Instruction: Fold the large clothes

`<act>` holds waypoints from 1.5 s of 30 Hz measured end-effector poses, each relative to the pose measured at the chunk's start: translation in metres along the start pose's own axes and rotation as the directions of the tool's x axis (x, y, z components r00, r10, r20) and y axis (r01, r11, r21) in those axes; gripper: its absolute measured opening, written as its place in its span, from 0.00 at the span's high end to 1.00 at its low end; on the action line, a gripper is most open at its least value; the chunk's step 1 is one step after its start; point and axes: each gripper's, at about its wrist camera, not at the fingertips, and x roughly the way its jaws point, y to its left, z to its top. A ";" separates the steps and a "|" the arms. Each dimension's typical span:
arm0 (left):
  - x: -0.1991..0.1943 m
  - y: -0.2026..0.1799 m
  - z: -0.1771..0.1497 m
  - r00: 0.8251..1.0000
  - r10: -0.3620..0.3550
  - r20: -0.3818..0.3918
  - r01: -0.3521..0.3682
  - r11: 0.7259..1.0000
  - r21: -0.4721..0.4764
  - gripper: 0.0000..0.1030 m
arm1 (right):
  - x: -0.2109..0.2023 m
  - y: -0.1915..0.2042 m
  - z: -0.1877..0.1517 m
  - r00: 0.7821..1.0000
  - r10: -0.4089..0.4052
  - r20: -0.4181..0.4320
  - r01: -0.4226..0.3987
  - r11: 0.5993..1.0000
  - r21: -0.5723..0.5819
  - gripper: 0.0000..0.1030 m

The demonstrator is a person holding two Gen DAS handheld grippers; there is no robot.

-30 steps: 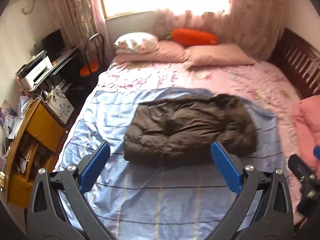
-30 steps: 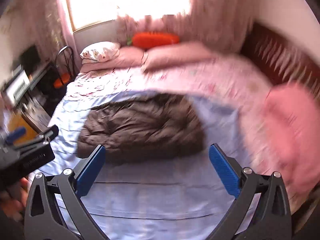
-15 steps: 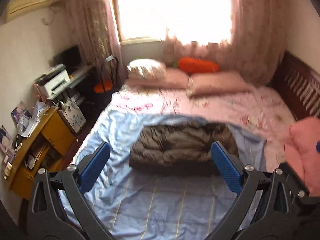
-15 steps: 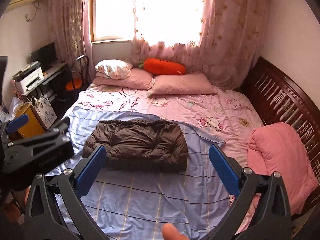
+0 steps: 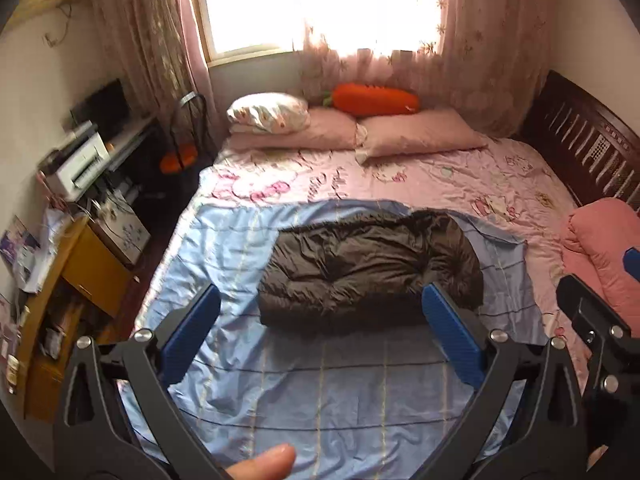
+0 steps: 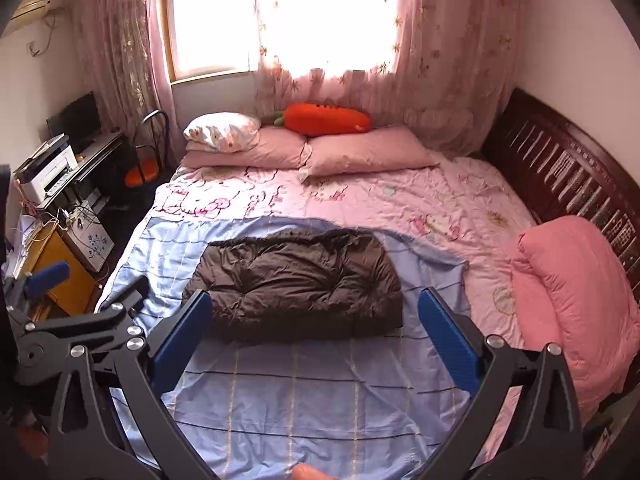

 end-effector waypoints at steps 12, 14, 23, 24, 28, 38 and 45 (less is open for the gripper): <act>0.048 0.011 -0.010 0.995 -0.034 -0.097 0.036 0.999 0.019 0.02 | 0.043 0.016 0.001 0.997 -0.020 -0.075 0.022 0.999 0.034 0.01; 0.050 0.010 -0.010 0.994 -0.034 -0.099 0.037 0.999 0.026 0.02 | 0.048 0.017 0.001 0.996 -0.017 -0.083 0.020 0.999 0.033 0.01; 0.060 0.006 -0.010 0.992 -0.028 -0.120 0.032 0.999 0.033 0.02 | 0.055 0.015 -0.001 0.994 -0.029 -0.105 0.033 0.999 0.035 0.01; 0.060 0.005 -0.010 0.992 -0.026 -0.121 0.030 0.999 0.032 0.02 | 0.055 0.014 -0.001 0.994 -0.027 -0.106 0.032 0.999 0.040 0.01; 0.059 0.004 -0.008 0.992 -0.025 -0.120 0.029 0.999 0.030 0.02 | 0.054 0.011 -0.001 0.994 -0.030 -0.106 0.035 0.998 0.047 0.01; 0.059 0.001 -0.009 0.993 -0.008 -0.121 0.013 0.999 0.035 0.02 | 0.055 0.001 -0.002 0.994 -0.026 -0.105 0.033 0.997 0.068 0.01; 0.056 0.000 -0.008 0.992 -0.030 -0.120 0.032 0.999 0.014 0.02 | 0.053 -0.004 -0.003 0.995 -0.025 -0.102 0.032 0.997 0.071 0.01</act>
